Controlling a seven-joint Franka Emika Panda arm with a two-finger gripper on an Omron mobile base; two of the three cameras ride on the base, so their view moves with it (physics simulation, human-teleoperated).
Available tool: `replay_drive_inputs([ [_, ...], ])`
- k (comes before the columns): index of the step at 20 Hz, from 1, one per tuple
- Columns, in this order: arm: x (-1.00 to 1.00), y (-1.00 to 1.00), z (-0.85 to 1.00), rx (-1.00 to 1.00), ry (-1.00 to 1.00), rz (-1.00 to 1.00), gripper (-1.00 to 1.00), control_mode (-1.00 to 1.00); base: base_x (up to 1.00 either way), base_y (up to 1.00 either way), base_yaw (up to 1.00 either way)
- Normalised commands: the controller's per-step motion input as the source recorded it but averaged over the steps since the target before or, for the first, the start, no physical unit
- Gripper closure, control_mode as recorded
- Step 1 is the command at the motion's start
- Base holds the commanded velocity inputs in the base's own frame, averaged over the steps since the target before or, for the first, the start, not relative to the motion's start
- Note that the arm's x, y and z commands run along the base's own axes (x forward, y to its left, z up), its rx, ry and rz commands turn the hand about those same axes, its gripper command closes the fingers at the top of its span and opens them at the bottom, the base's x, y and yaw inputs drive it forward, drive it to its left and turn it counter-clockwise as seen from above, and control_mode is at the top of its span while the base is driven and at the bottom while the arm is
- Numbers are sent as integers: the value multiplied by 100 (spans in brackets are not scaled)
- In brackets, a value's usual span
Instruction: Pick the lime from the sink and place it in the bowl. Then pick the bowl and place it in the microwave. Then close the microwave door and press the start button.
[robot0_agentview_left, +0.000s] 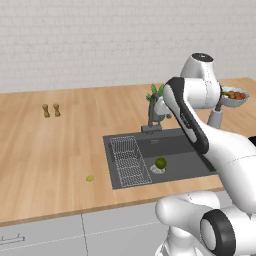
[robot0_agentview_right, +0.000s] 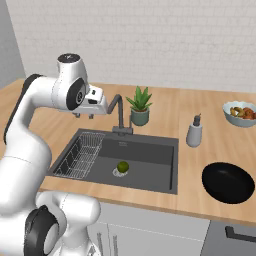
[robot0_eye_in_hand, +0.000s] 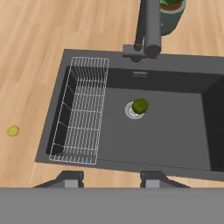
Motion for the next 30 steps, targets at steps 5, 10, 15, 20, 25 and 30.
replay_drive_inputs([
  [5,-26,0,-1,0,0,0,-100,-100,0,0,0],
  [10,-46,-1,-25,0,4,0,-100,-100,0,0,0],
  [15,-24,-14,-58,0,10,0,-100,-100,0,0,0],
  [20,-2,-19,-58,0,7,0,-100,-100,0,0,0],
  [25,10,-19,-57,0,3,1,-100,-100,0,0,0],
  [30,26,-23,-57,0,1,2,-100,-100,0,0,0],
])
